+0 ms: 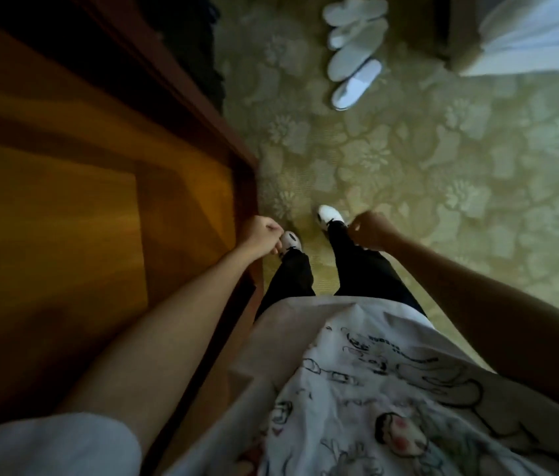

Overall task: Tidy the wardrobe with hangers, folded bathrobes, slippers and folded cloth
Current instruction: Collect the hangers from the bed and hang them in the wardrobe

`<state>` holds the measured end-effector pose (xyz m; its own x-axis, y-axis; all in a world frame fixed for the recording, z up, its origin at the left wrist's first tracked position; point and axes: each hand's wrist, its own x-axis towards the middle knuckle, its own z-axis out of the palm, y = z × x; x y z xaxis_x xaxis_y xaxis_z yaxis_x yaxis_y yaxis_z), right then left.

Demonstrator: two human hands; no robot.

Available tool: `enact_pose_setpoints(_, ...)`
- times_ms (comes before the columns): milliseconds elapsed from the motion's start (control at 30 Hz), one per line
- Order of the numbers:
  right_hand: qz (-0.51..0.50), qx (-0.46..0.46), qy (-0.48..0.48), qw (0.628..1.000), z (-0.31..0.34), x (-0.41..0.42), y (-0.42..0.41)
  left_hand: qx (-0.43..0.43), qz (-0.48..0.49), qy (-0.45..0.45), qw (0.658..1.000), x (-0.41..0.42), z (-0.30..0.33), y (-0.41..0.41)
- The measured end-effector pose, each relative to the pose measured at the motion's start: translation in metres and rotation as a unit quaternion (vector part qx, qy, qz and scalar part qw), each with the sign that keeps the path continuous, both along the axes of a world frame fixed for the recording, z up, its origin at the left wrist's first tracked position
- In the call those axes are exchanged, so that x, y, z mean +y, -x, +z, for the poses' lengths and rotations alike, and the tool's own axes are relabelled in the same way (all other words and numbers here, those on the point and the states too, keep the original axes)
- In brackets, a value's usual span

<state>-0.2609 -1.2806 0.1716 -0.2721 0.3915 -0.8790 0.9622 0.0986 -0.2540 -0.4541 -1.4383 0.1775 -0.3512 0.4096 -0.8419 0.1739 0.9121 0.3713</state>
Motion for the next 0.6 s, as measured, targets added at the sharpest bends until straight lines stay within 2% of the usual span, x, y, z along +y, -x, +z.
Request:
enact_pose_setpoints(100, -0.146, -0.041, 0.001, 0.988, -0.012, -0.013, -0.058, -0.016, -0.104, 0.018, 0.994, 0.036, -0.009, -0.013)
enact_pose_setpoints(233, -0.303, -0.027, 0.021, 0.952, -0.005, -0.044, -0.124, -0.014, -0.256, 0.028, 0.966, 0.082, -0.019, -0.044)
enact_pose_setpoints(300, -0.385, -0.011, 0.020, 0.923, -0.004, -0.060, -0.155, -0.010, -0.326, 0.036, 0.945, 0.103, -0.024, -0.065)
enact_pose_setpoints(433, -0.545, -0.001, 0.005, 0.838, 0.001, -0.107, -0.210, -0.019, -0.455, 0.060, 0.889, 0.137, -0.027, -0.127)
enact_pose_setpoints(600, -0.653, -0.015, 0.028, 0.757, -0.005, -0.169, -0.264, -0.038, -0.566, 0.041, 0.822, 0.183, -0.019, -0.236)
